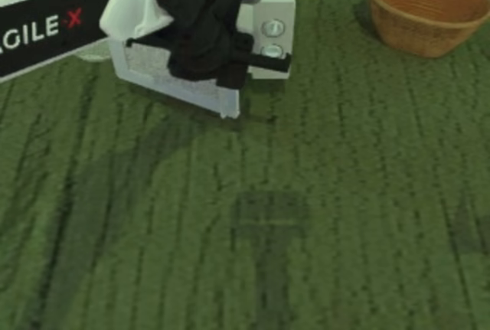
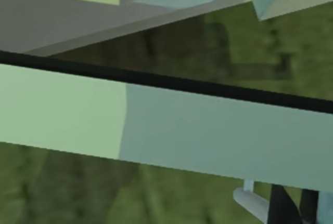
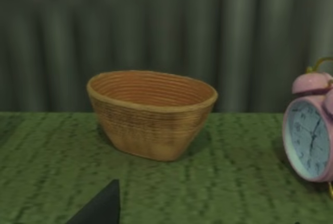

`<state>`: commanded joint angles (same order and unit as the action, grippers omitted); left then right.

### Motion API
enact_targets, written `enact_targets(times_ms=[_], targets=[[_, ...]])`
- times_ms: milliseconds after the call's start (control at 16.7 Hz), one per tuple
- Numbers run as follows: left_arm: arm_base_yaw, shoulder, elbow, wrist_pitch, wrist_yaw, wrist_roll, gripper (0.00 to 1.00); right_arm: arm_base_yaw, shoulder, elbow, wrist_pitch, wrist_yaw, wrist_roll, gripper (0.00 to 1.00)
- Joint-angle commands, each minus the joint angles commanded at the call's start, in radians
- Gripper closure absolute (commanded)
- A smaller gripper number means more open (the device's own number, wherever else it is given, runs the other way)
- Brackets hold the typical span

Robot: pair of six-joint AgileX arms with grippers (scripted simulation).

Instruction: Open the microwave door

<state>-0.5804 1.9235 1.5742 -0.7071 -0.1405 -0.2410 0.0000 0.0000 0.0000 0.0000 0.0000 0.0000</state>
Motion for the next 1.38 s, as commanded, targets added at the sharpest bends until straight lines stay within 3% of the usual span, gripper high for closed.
enact_targets(times_ms=[300, 600, 1380], targets=[[0.004, -0.020, -0.030, 0.011, 0.016, 0.029, 1.00, 0.000, 0.000, 0.000, 0.000, 0.000, 0.000, 0.00], [0.029, -0.083, -0.112, 0.041, 0.069, 0.122, 1.00, 0.000, 0.000, 0.000, 0.000, 0.000, 0.000, 0.00], [0.030, -0.085, -0.114, 0.042, 0.071, 0.125, 1.00, 0.000, 0.000, 0.000, 0.000, 0.000, 0.000, 0.00]])
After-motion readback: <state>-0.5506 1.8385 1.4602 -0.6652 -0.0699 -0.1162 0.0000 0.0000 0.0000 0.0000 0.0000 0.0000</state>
